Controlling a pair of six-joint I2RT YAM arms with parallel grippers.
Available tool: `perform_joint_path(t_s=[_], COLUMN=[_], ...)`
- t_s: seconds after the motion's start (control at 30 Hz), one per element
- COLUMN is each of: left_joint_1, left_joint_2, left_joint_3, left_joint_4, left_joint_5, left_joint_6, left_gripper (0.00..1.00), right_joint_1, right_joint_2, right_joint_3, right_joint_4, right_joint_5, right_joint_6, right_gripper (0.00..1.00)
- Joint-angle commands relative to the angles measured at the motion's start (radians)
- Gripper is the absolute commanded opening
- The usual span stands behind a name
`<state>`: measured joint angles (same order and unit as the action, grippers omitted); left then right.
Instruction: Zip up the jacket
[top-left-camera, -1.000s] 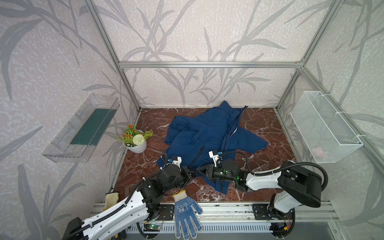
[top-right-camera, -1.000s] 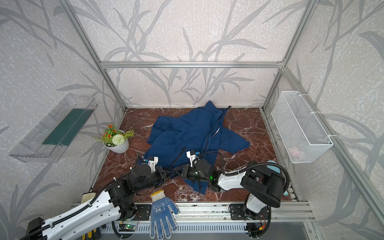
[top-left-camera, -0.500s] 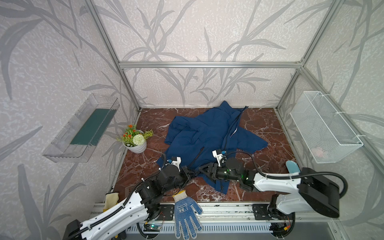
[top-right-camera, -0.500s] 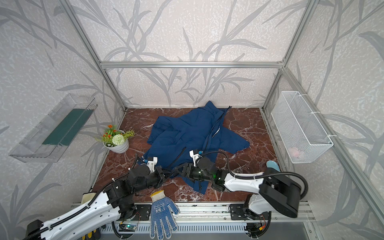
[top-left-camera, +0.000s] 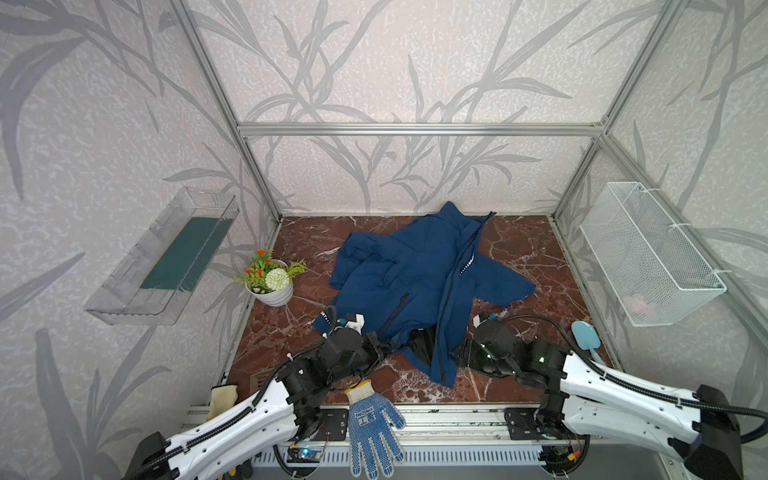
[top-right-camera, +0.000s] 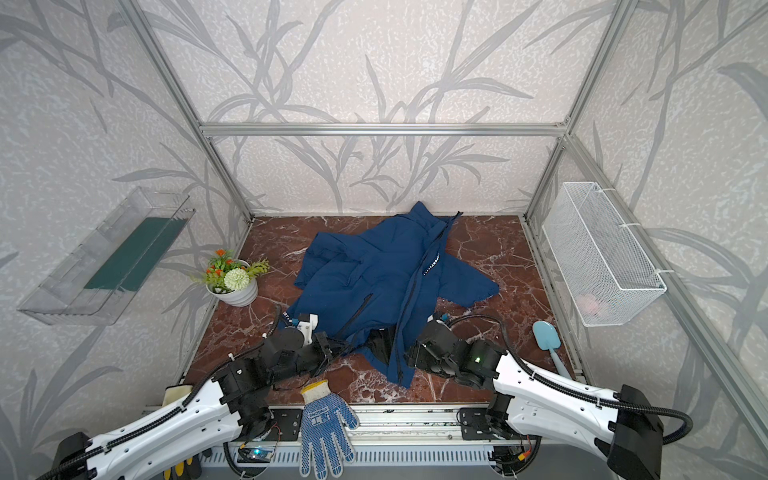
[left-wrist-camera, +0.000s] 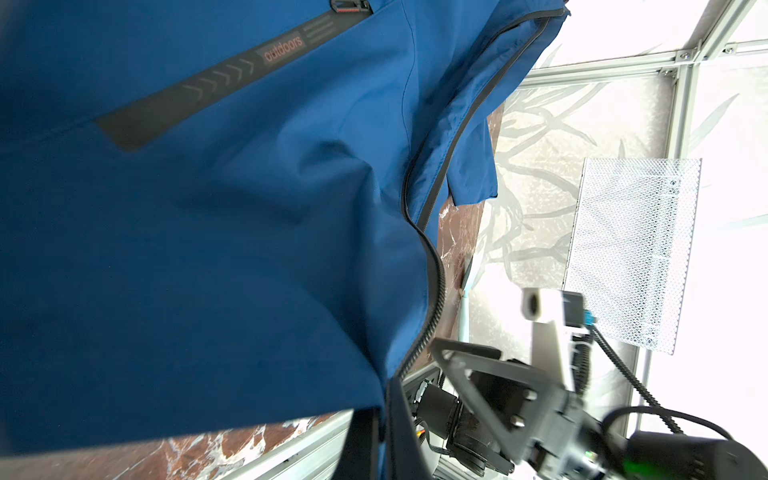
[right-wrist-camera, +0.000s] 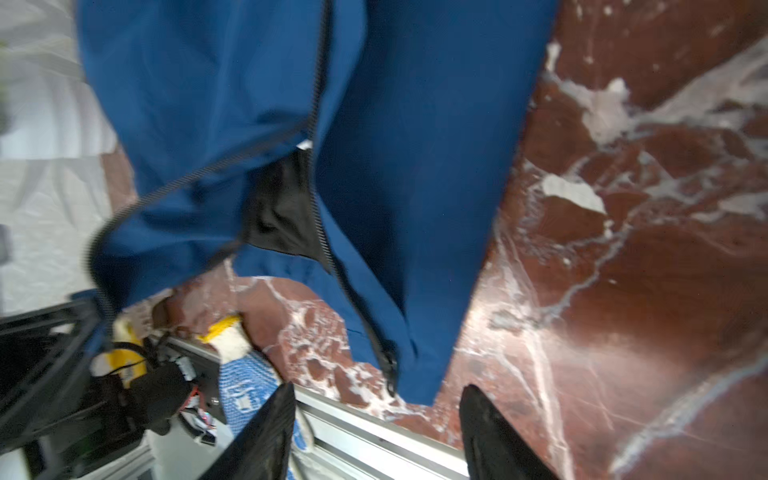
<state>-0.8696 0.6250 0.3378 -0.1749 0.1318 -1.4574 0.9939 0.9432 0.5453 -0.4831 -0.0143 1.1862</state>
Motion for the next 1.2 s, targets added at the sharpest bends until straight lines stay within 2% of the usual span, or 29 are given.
perform_joint_path(t_s=[0.0, 0.1, 0.17, 0.27, 0.4, 0.6, 0.7, 0.83, 1.1, 1.17], left_joint_1=[0.004, 0.01, 0.024, 0.045, 0.056, 0.091, 0.108, 0.131, 0.173, 0.182], left_joint_2=[-0.01, -0.024, -0.017, -0.004, 0.0, 0.025, 0.033, 0.042, 0.055, 0.056], left_joint_3=[0.009, 0.004, 0.007, 0.006, 0.005, 0.012, 0.03, 0.039, 0.044, 0.046], left_joint_4=[0.025, 0.023, 0.016, 0.024, 0.03, 0.047, 0.036, 0.043, 0.046, 0.043], left_joint_5=[0.003, 0.003, 0.014, 0.044, 0.053, 0.106, 0.117, 0.142, 0.173, 0.18], left_joint_6=[0.002, -0.005, 0.001, 0.002, -0.001, 0.007, 0.02, 0.029, 0.043, 0.045], left_gripper=[0.0, 0.0, 0.0, 0.0, 0.0, 0.0, 0.0, 0.0, 0.0, 0.0], right_joint_1=[-0.001, -0.002, -0.023, -0.068, -0.077, -0.121, -0.125, -0.148, -0.184, -0.184], right_joint_2=[0.035, 0.068, 0.08, 0.082, 0.09, 0.114, 0.14, 0.184, 0.22, 0.214], right_joint_3=[-0.021, 0.008, 0.014, -0.021, -0.009, -0.061, -0.059, -0.08, -0.095, -0.126], right_joint_4=[0.042, 0.022, -0.007, 0.097, 0.152, 0.301, 0.345, 0.446, 0.533, 0.613], right_joint_5=[-0.06, -0.024, 0.002, -0.074, -0.123, -0.202, -0.226, -0.276, -0.361, -0.389], right_joint_6=[-0.069, -0.107, -0.112, -0.151, -0.213, -0.218, -0.235, -0.233, -0.221, -0.185], right_gripper=[0.64, 0.61, 0.51, 0.42, 0.41, 0.43, 0.49, 0.49, 0.34, 0.29])
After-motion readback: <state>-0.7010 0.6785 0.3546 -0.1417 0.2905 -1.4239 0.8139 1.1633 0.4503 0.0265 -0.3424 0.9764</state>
